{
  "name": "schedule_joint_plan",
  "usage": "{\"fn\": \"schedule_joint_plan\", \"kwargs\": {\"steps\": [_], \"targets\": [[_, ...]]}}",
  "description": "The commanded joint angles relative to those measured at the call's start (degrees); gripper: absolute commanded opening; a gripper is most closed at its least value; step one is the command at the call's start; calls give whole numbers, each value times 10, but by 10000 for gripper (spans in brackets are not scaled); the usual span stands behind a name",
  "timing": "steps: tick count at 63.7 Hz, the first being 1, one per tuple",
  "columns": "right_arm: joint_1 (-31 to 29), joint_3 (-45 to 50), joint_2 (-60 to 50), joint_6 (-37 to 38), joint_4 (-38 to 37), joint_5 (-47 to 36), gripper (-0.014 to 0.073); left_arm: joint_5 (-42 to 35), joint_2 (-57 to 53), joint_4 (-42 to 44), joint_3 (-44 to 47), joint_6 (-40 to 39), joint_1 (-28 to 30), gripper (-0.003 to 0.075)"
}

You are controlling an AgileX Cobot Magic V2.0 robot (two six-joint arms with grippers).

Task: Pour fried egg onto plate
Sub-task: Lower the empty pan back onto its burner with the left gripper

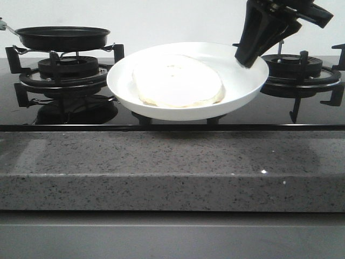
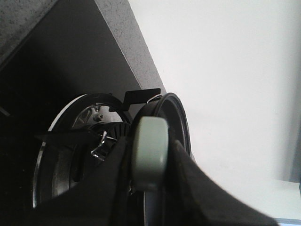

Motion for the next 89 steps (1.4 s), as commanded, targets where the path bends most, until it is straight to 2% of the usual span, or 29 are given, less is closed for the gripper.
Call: {"fn": "schedule_joint_plan", "kwargs": {"steps": [1, 8, 24, 30, 32, 60, 69, 89], "targets": [[0, -16, -28, -2, 19, -19, -57, 20, -29, -25, -18, -2, 1, -2], [0, -16, -28, -2, 19, -19, -57, 23, -29, -14, -18, -2, 1, 80], [0, -16, -28, -2, 19, -19, -57, 39, -29, -8, -18, -1, 1, 457], [0, -16, -28, -2, 19, -19, -57, 58, -29, -1, -18, 5, 1, 552], [0, -16, -28, -2, 19, -19, -57, 65, -29, 4, -18, 8, 2, 562], [0, -16, -28, -2, 19, -19, -57, 166, -29, 144, -18, 12, 34, 538], [0, -16, -28, -2, 19, -19, -57, 173, -29, 156, -18, 12, 36, 410], [0, -16, -28, -2, 19, -19, -57, 202, -29, 169, -18, 12, 36, 0]]}}
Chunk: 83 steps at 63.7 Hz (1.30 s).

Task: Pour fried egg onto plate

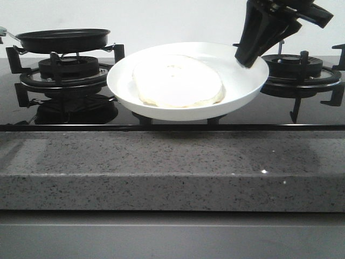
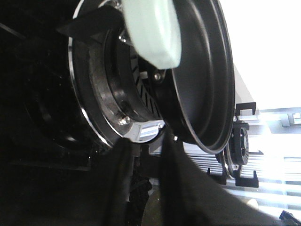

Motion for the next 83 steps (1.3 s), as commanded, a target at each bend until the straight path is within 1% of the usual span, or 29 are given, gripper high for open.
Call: {"fn": "schedule_joint_plan", "kwargs": {"steps": [1, 8, 17, 21, 28, 34, 39, 46, 60, 68, 75, 83], "targets": [[0, -16, -28, -2, 19, -19, -57, 34, -29, -32, -16, 4, 2, -18], [0, -16, -28, -2, 19, -19, -57, 57, -31, -32, -16, 11, 2, -19], [0, -16, -28, -2, 19, -19, -57, 62, -47, -29, -15, 17, -6, -19], [0, -16, -28, -2, 19, -19, -57, 55, -65, -9, -15, 18, -13, -20], [0, -16, -28, -2, 19, -19, -57, 29, -101, 49, -15, 18, -29, -20], [0, -16, -28, -2, 19, -19, -57, -9, -143, 128, -15, -3, -49, -20], [0, -16, -28, -2, 19, -19, -57, -56, -181, 215, -15, -48, -77, -20], [0, -16, -28, -2, 19, -19, -57, -123, -243, 394, -15, -141, -134, -20], [0, -16, -28, -2, 19, -19, -57, -140, -322, 651, -14, -307, -250, -20], [0, -16, -28, -2, 19, -19, -57, -168, -367, 772, 0, -395, -315, -20], [0, -16, -28, -2, 19, -19, -57, -197, -410, 836, 33, -447, -363, -20], [0, -16, -28, -2, 19, -19, -57, -241, -454, 842, 80, -452, -398, -19]]}}
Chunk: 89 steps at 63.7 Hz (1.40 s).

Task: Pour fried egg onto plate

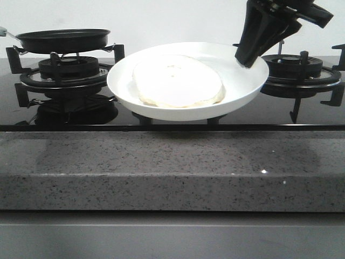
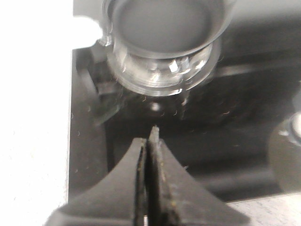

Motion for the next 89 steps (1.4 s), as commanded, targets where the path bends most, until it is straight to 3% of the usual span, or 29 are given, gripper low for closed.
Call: {"fn": "schedule_joint_plan", "kwargs": {"steps": [1, 27, 58, 89], "targets": [[0, -16, -28, -2, 19, -19, -57, -81, -43, 19, 24, -18, -28, -20], [0, -16, -28, -2, 19, -19, -57, -267, -246, 14, 216, -18, -67, -19], [0, -16, -28, -2, 19, -19, -57, -312, -473, -41, 361, -18, -67, -19], [0, -16, -28, -2, 19, -19, -57, -316, -478, -41, 365, -18, -67, -19]]}}
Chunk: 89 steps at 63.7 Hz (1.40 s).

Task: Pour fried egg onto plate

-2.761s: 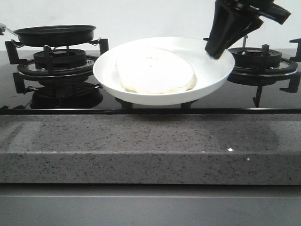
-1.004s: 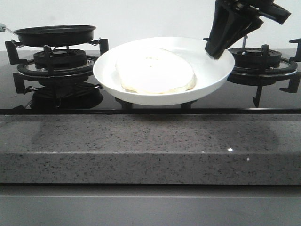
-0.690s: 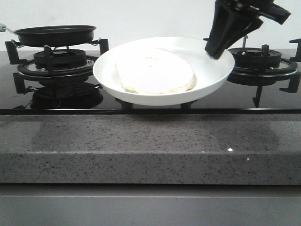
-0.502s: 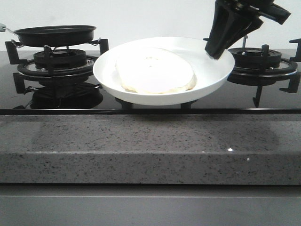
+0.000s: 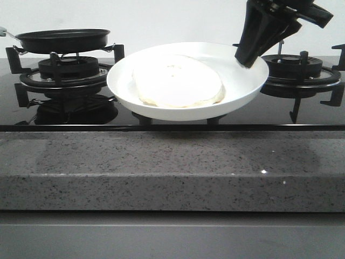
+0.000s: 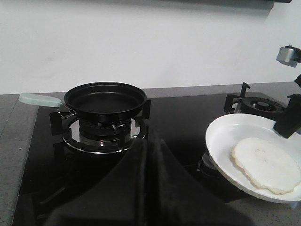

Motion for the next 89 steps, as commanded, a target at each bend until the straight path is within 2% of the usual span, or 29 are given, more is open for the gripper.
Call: {"fn": "schedule_joint_plan", "kwargs": {"steps": [1, 9, 19, 35, 47, 74, 82, 89], "targets": [[0, -16, -28, -2, 19, -19, -57, -53, 6, -5, -15, -5, -5, -19], [0, -16, -28, 1, 19, -14, -57, -53, 6, -5, -15, -5, -5, -19], [-8, -52, -7, 46, 19, -13, -57, -53, 6, -5, -15, -5, -5, -19], [-30, -253, 123, 79, 19, 21, -57, -53, 6, -5, -15, -5, -5, -19], [-36, -359, 201, 97, 14, 23, -57, -53, 6, -5, -15, -5, -5, -19], [-47, -377, 257, 105, -50, 87, -53, -53, 6, -5, -15, -5, -5, -19], [-47, -377, 257, 105, -51, 87, 22, -53, 6, -5, -15, -5, -5, -19], [-47, -377, 257, 105, -51, 87, 168, -53, 6, -5, -15, -5, -5, -19]]}}
